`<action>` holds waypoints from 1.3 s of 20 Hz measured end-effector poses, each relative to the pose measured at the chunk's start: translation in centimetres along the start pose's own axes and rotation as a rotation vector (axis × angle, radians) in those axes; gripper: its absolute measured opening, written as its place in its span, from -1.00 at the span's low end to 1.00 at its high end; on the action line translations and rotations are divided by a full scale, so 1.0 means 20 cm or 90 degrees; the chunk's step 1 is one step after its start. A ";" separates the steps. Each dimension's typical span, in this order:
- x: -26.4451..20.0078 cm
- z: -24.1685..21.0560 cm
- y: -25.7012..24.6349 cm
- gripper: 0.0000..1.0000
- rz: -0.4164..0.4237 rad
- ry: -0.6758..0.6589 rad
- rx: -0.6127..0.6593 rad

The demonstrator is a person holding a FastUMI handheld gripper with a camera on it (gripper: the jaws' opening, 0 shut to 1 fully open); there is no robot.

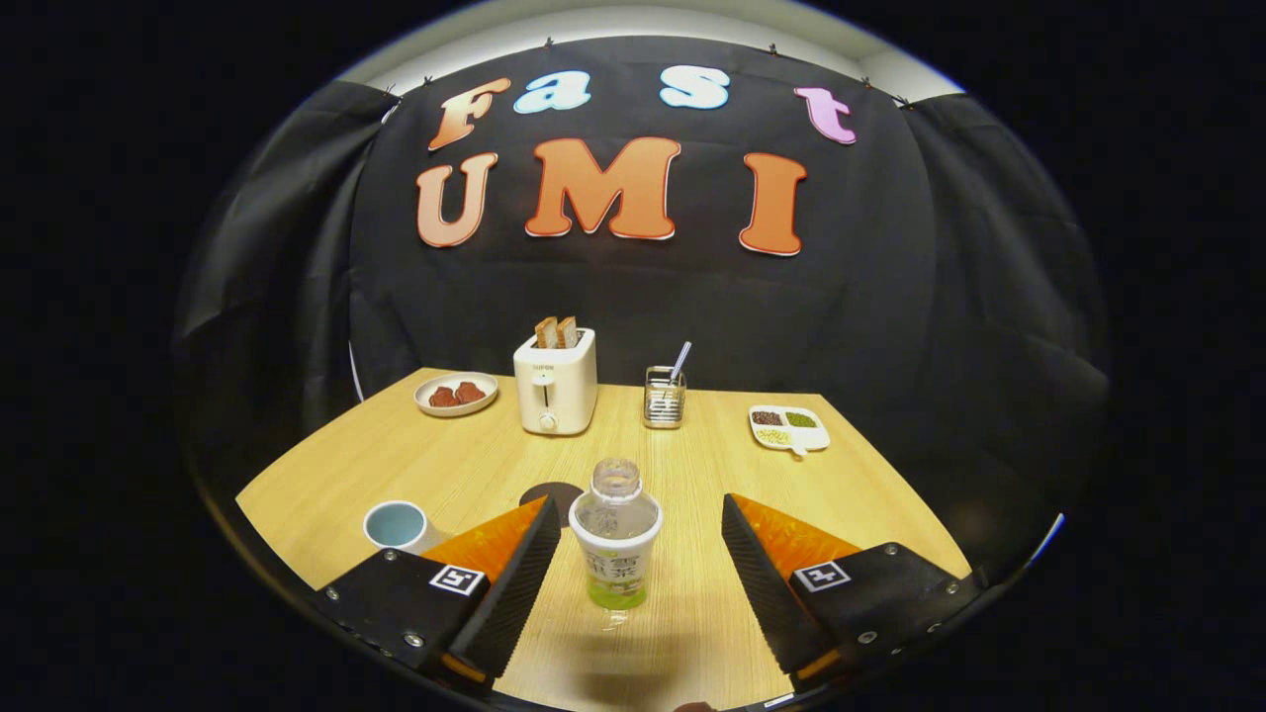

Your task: Take the bottle from table, then pour the juice into the cup, finally place the bottle on the coaster

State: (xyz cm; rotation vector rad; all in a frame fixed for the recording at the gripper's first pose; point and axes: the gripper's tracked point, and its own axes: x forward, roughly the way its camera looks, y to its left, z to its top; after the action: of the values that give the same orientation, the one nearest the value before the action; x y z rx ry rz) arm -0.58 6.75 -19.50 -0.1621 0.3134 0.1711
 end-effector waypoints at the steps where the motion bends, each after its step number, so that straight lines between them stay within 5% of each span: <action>1: 0.02 -0.03 0.01 0.95 0.004 0.009 -0.001; 18: 0.35 -0.38 0.09 0.91 0.018 0.120 0.034; 22: 0.40 -0.37 0.09 0.39 0.027 0.129 0.070; 26: 0.38 -0.38 0.10 0.23 0.032 0.168 0.063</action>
State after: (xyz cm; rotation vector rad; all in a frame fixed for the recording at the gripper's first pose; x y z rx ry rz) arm 3.93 8.41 -29.24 -0.0782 0.5875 0.1844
